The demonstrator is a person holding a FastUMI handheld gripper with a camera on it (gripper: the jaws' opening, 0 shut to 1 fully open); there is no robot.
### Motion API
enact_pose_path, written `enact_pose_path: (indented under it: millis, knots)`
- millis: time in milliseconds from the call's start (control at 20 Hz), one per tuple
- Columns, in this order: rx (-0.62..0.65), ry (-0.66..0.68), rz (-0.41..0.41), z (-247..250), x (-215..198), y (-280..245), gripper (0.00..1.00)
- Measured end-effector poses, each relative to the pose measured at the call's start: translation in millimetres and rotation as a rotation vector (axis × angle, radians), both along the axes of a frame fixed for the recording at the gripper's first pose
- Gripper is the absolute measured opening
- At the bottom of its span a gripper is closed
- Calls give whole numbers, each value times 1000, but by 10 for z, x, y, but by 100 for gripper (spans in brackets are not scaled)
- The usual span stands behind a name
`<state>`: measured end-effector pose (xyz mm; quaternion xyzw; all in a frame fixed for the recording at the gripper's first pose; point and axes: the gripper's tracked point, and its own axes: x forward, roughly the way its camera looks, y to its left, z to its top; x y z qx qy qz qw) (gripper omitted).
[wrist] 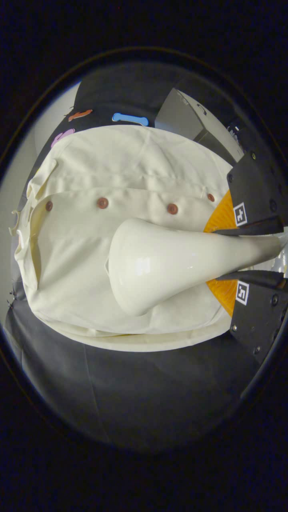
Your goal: Iron the clothes twice with a garment steamer, once on the left side and once on the right side.
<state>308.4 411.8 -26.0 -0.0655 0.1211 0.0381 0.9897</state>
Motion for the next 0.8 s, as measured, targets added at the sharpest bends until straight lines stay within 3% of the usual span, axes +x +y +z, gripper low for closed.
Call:
enact_pose_path:
  millis: [800]
  knots:
    - [-55,202,-78,-1616,-218,-153,37]
